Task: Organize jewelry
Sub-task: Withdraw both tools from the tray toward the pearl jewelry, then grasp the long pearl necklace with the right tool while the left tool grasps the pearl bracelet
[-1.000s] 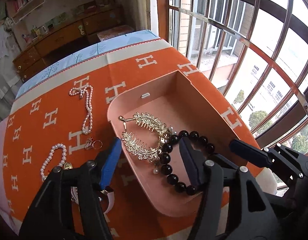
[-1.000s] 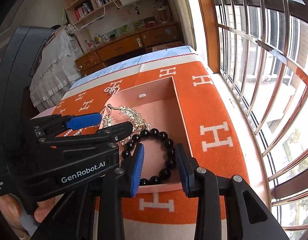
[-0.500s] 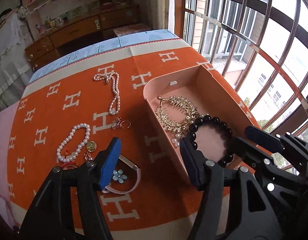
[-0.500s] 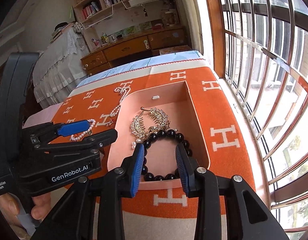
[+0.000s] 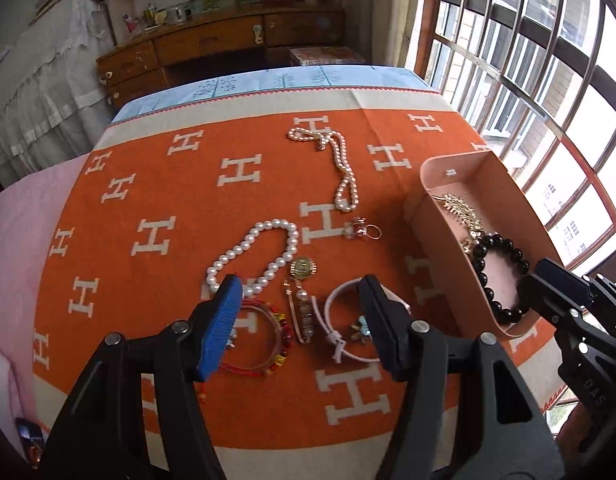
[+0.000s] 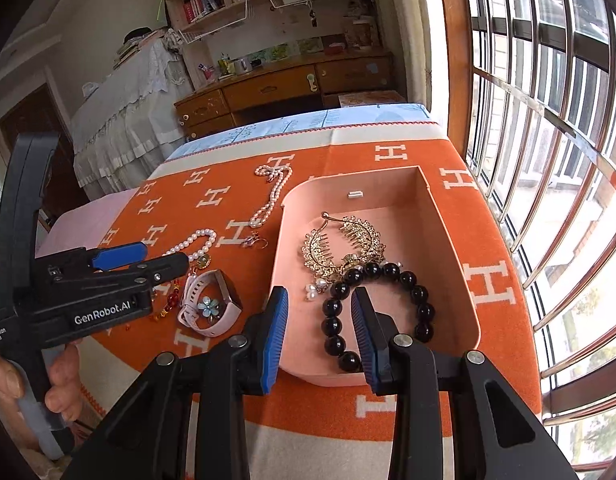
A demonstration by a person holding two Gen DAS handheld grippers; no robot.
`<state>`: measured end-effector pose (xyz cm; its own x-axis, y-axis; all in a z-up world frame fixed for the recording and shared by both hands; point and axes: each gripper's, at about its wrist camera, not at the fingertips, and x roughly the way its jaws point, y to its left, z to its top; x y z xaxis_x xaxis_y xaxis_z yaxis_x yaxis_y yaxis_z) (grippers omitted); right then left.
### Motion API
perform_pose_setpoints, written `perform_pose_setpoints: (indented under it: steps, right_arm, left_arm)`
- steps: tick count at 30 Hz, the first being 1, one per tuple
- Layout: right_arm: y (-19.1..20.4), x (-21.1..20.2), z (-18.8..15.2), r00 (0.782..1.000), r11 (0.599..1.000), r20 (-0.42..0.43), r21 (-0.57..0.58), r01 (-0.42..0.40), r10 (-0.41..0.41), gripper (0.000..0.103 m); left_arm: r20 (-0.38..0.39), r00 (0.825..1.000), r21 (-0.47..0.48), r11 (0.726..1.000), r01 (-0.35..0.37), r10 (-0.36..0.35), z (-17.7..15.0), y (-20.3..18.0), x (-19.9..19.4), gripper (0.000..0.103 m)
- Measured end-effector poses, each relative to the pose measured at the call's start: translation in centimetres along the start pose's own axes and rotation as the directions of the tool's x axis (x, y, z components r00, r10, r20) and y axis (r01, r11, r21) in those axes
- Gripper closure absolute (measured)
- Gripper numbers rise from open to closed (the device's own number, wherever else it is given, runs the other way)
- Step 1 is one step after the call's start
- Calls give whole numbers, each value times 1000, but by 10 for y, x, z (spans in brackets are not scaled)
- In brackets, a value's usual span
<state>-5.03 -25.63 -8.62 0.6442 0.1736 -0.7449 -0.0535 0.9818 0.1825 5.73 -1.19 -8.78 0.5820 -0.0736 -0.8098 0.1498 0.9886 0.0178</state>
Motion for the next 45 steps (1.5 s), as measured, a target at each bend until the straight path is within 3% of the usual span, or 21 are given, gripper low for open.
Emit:
perform_pose_setpoints:
  steps: [5,8,12,15,19,24,29,34,39,42,45]
  right_arm:
    - [15,5,16,1000,999,-4,-46,-1,0,68]
    - [28,9,38,999,997,-18,-66,-34,33,67]
    - [45,20,81,994,993,-59,-67,-95,91,64]
    - [57,38,118,991,993,-97,-68,-98,91,56]
    - [69,80,162,980,993,-178,-61,-105,93,56]
    - [74,156,199,945,997,-321,-8,-72,66,56]
    - [81,222,200,899,1000,-437,-22,9,-18,57]
    - [83,248,188,867,995,-490,-91,48,-87,66]
    - [96,252,173,876,974,-448,-207,92,-178,77]
    - [97,248,171,875,972,-449,-217,89,-180,94]
    - [91,245,171,880,980,-450,-187,73,-151,95]
  left_arm:
    - [-3,997,-97,992,-80,80,8,62,-5,45]
    - [-26,996,-157,983,-94,91,14,96,-3,45]
    - [-69,997,-203,978,-56,43,20,127,5,45]
    - [-109,994,-215,977,-5,-19,21,136,18,45]
    - [-171,979,-174,981,81,-111,26,126,44,45]
    - [-242,955,-97,984,152,-171,33,105,73,45]
    - [-301,939,-38,987,159,-163,43,90,98,51]
    - [-328,931,-11,986,165,-159,51,84,111,55]
    - [-344,927,24,986,167,-149,58,76,115,56]
    - [-355,925,52,986,161,-133,61,70,118,56]
    - [-365,924,83,985,154,-114,61,62,121,57]
